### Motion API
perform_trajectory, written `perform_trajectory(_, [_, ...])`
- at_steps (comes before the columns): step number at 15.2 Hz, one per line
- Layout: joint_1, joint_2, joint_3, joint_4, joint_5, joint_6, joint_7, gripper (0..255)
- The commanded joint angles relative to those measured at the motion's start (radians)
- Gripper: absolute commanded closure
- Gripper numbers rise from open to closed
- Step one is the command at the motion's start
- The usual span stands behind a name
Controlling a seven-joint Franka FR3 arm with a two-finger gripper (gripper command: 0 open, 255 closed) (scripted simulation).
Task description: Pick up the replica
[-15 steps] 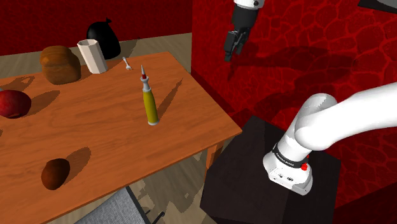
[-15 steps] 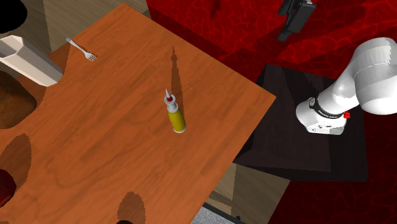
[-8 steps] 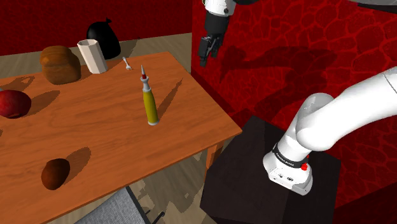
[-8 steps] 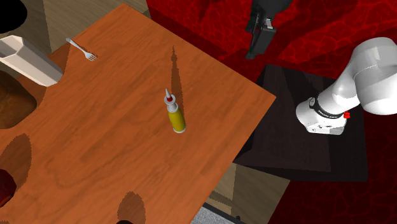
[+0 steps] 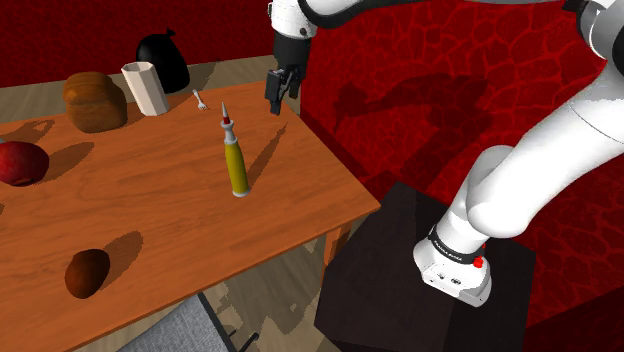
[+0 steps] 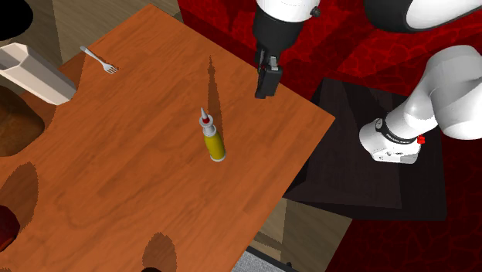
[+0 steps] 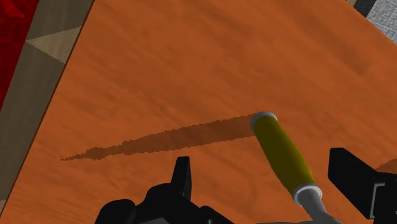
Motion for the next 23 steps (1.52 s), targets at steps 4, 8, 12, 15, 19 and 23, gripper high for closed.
perform_trajectory(4, [0.029, 0.151, 0.048, 0.117, -0.025, 0.059, 0.018, 0])
perform_trajectory(8, [0.055, 0.280, 0.081, 0.235, -0.062, 0.087, 0.035, 0])
perform_trajectory(12, [0.065, 0.320, 0.089, 0.249, -0.076, 0.119, 0.041, 0])
perform_trajectory(15, [0.065, 0.325, 0.089, 0.214, -0.077, 0.158, 0.041, 0])
perform_trajectory(19, [0.066, 0.330, 0.089, 0.186, -0.079, 0.192, 0.042, 0])
perform_trajectory(23, [0.066, 0.331, 0.089, 0.187, -0.080, 0.192, 0.043, 255])
